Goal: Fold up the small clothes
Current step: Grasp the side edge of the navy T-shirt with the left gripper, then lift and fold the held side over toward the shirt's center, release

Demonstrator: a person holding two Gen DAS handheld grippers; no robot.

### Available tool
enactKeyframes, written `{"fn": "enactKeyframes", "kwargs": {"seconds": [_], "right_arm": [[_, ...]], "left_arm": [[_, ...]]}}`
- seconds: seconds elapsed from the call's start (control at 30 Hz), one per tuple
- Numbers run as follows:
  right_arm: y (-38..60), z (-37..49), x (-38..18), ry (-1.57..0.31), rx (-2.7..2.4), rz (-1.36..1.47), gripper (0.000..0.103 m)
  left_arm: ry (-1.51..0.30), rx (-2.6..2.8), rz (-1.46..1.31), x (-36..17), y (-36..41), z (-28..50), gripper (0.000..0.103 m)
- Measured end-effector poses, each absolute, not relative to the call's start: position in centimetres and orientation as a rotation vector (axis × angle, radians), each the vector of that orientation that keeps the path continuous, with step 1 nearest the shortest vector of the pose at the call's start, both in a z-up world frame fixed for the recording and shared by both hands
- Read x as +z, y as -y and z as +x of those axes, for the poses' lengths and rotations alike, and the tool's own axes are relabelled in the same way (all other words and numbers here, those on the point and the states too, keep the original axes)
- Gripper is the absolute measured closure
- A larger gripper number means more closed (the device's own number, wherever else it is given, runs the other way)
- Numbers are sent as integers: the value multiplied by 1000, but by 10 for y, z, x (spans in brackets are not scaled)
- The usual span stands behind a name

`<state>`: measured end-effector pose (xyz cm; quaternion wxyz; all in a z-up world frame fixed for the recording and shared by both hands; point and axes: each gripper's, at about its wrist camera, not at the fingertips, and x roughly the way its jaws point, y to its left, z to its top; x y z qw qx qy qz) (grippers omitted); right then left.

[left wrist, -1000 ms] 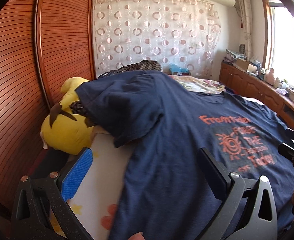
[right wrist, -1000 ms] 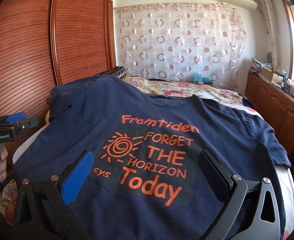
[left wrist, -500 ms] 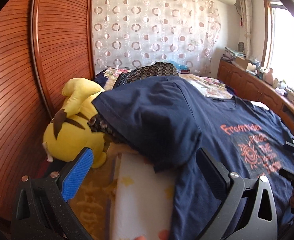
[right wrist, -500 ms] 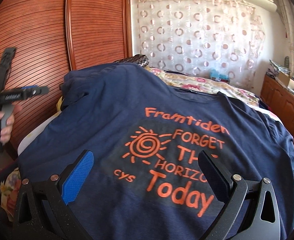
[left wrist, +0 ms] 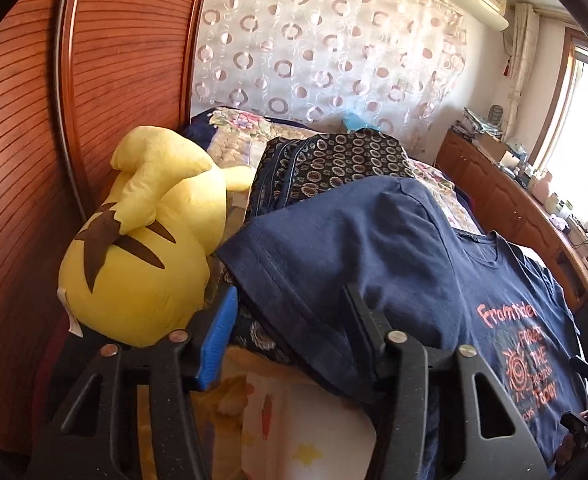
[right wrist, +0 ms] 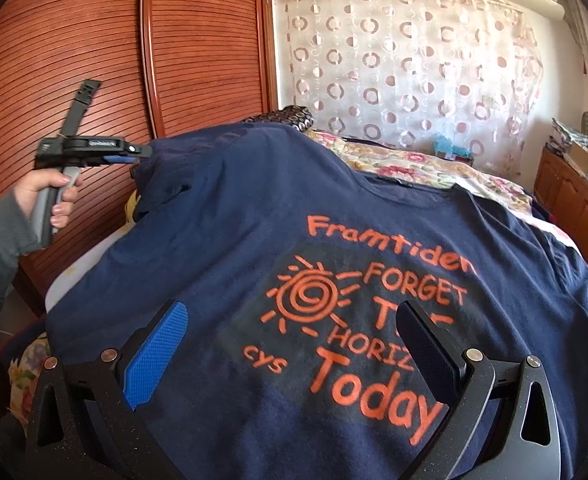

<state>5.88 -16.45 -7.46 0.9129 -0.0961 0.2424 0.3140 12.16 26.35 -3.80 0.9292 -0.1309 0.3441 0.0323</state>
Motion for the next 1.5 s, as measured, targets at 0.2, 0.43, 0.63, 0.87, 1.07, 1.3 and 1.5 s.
{"fn": "enactKeyframes", "kwargs": {"seconds": [0.2,0.43,0.63,0.87,1.07,1.3,1.5], "right_arm": [[161,57,-76,-480,658,-200,0],[169,62,-79,-493,639,-178,0],[175,65,-78,-488,607,-154,0],[193,69,-78,-488,561,-102,0],[201,65,-81,-485,529,-77,0],[194,63,-80,-488,508,-62,0],[188,61,-80,-487,508,-65,0]], "left_arm": [[-702,58,-223,-38,-263,131,71],[-637,59,-157,-15,-250,122,97],[-564,-22,-79,28,-201,117,97],[-547,-158,8,60,-128,134,97],[-586,-240,58,60,-73,155,97],[-624,-261,72,51,-56,150,72],[-654,-239,41,34,-73,137,59]]}}
